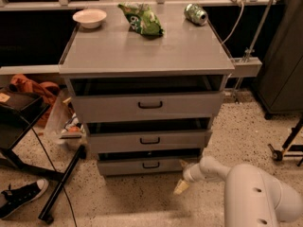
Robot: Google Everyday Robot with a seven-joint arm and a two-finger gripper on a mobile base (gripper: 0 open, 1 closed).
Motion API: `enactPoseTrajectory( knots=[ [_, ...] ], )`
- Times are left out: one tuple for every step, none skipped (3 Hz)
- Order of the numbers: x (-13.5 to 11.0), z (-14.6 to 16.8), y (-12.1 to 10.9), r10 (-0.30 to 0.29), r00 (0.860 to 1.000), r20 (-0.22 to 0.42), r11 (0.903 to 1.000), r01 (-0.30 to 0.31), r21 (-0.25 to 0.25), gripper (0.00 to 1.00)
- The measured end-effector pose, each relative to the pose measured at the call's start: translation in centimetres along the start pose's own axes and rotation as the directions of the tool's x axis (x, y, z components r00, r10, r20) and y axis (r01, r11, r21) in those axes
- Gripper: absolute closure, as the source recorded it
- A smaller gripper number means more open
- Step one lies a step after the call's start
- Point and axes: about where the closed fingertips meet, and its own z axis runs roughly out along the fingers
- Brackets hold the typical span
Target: Close bottom drawer
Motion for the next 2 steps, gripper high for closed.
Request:
enactPoseTrajectory(
  knots=[
    [0.02,0.02,-0.29,0.001,1.000,0.002,1.0000,-0.001,0.002,0.00],
    [0.05,-0.04,-0.39,0.003,1.000,0.003,1.0000,-0.003,0.000,0.00]
  ],
)
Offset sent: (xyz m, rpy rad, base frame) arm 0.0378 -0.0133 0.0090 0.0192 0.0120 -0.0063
